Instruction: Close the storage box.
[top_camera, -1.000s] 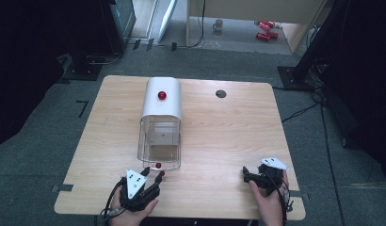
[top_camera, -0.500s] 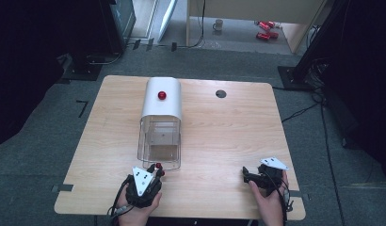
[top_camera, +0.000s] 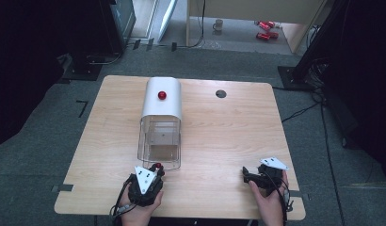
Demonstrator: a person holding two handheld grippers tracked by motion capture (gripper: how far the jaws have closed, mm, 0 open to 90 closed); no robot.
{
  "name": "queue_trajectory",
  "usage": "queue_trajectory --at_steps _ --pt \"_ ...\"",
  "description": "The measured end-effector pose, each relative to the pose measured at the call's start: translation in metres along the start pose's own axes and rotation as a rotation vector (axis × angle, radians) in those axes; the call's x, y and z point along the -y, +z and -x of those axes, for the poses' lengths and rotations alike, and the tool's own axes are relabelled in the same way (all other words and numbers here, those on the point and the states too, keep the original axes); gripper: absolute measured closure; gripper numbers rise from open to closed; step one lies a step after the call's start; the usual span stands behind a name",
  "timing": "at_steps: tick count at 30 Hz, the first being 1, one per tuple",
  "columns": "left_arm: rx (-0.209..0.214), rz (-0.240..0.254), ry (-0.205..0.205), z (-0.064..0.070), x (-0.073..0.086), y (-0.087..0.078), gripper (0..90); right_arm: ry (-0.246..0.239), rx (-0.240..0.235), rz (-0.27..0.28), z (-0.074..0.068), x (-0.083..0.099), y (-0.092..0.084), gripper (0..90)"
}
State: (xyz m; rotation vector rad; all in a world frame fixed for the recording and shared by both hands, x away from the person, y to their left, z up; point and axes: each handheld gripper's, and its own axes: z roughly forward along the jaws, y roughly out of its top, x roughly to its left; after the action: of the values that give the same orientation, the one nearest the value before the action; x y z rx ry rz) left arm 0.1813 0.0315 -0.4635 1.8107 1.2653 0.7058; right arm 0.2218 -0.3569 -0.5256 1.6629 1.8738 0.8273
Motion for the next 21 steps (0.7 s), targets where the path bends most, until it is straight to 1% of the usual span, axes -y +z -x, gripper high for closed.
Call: queue_trajectory --at_steps 4,5,9,10,11,13,15,17,21 --pt "-0.004 -0.003 0.002 -0.0005 0.0013 0.0023 73.7 -0.002 -0.002 0.0 0.0 0.0 0.0 6.3" --pt "-0.002 -0.003 0.004 -0.0007 0.0015 0.0025 75.5 -0.002 -0.002 0.0 0.0 0.0 0.0 6.3" --pt "0.01 0.003 0.003 -0.0015 0.0014 0.0018 78.2 -0.003 -0.002 0.0 -0.0001 0.0 0.0 6.3" --pt "0.014 0.005 0.005 -0.002 0.0011 0.0012 79.9 -0.003 -0.003 0.0 0.0 0.0 0.0 6.3" --pt "0.016 0.013 0.006 -0.0023 0.0012 0.0007 88.8 -0.004 -0.003 0.0 -0.0001 0.0 0.0 6.3" --pt "0.027 0.024 0.0 -0.0043 -0.0001 -0.0008 89.6 -0.004 -0.003 0.0 -0.0001 0.0 0.0 6.3" --pt "0.036 0.02 -0.006 -0.0058 -0.0008 -0.0004 88.2 -0.004 -0.003 0.0 -0.0001 0.0 0.0 6.3" --pt "0.05 0.017 -0.02 -0.0063 0.0003 0.0005 83.0 -0.004 -0.004 0.0 -0.0001 0.0 0.0 6.3" --pt "0.044 0.012 -0.02 -0.0039 0.0052 0.0015 75.7 -0.005 -0.004 0.0 -0.0001 0.0 0.0 6.3"
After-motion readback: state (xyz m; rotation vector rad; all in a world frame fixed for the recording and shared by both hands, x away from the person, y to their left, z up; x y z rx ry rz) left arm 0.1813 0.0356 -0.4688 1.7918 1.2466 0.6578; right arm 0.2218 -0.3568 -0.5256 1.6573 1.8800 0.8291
